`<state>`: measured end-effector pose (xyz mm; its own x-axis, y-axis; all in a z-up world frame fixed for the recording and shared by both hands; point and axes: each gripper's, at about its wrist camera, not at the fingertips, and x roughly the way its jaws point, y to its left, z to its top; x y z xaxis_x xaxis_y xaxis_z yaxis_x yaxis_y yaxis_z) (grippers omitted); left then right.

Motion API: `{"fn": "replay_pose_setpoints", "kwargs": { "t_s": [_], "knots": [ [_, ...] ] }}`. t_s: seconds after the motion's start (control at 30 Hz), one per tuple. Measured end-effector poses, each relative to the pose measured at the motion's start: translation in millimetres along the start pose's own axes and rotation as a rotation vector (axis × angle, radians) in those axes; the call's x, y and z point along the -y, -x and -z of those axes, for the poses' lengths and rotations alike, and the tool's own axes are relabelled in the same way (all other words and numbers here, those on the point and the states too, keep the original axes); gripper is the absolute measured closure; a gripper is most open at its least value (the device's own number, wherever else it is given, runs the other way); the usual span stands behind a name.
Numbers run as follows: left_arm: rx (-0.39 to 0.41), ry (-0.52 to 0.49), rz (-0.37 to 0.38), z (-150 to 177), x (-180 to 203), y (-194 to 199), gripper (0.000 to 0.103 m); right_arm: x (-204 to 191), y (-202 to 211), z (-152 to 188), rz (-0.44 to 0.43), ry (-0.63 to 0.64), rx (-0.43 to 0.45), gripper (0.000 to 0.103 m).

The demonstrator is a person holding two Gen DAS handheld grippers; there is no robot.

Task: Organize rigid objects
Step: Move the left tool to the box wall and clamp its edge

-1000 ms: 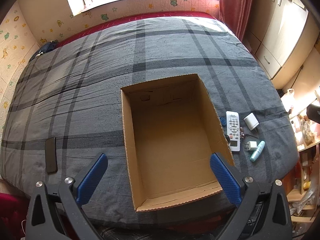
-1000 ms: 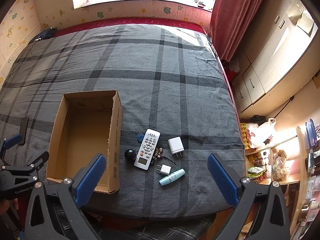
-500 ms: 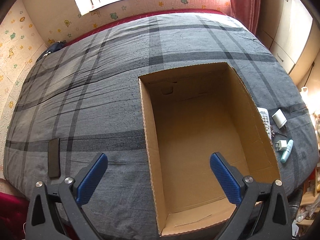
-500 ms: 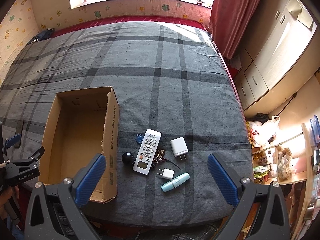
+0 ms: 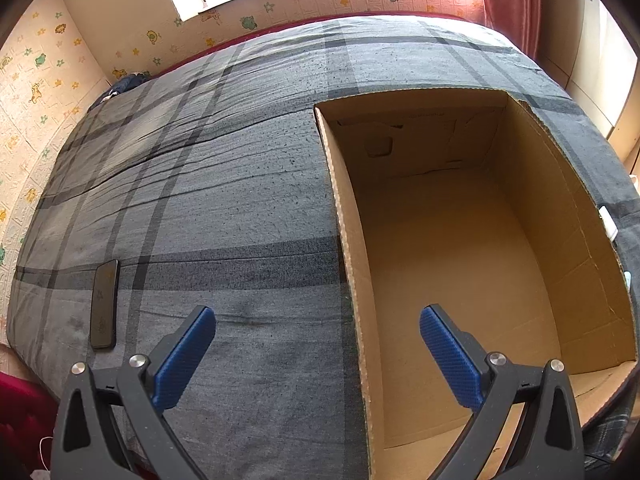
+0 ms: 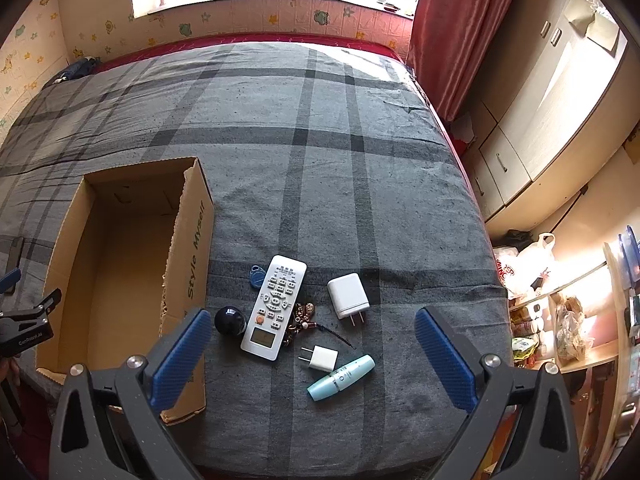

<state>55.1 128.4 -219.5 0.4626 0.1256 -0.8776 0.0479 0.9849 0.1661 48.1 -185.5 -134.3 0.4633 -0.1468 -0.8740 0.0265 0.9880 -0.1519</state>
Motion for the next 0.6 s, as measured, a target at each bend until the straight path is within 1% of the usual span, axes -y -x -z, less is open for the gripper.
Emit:
{"fn": "replay_pose_setpoints", "kwargs": {
  "t_s": [0.07,0.2,0.33,0.4,0.43,0.47,0.57,0.6],
  "knots": [
    [0.001,0.007,-0.01,3.5,-0.5,-3.4,0.0,1.5,-3.0,4.0,0.007,-0.011,0.01,0.0],
    [0.018,0.047,-0.003,8.7,-5.5,-6.2,0.0,3.8,-8.2,12.7,0.029,-0.037,0.031,0.0],
    [0.045,0.075,-0.001,8.9,-9.6,-10.1,0.0,8.6,-17.8,22.7,0.041,-0.076,0.029,0.0],
    [0.045,0.075,0.013,8.6,-9.9,-13.2,0.004,11.8,-21.3,26.1,0.047,-0.099,0.026,0.0],
    [0.037,0.074,0.025,8.6,-10.1,-15.5,0.011,13.4,-21.8,27.4,0.054,-0.109,0.028,0.0],
    [0.025,0.071,0.041,8.5,-10.2,-18.1,0.023,14.7,-22.0,28.7,0.057,-0.117,0.032,0.0],
    [-0.005,0.064,0.082,7.7,-8.7,-23.4,0.043,15.7,-21.3,31.1,0.075,-0.12,0.049,0.0],
    [-0.005,0.058,0.092,7.9,-6.2,-22.8,0.047,15.5,-21.7,32.3,0.081,-0.119,0.053,0.0]
  ]
}}
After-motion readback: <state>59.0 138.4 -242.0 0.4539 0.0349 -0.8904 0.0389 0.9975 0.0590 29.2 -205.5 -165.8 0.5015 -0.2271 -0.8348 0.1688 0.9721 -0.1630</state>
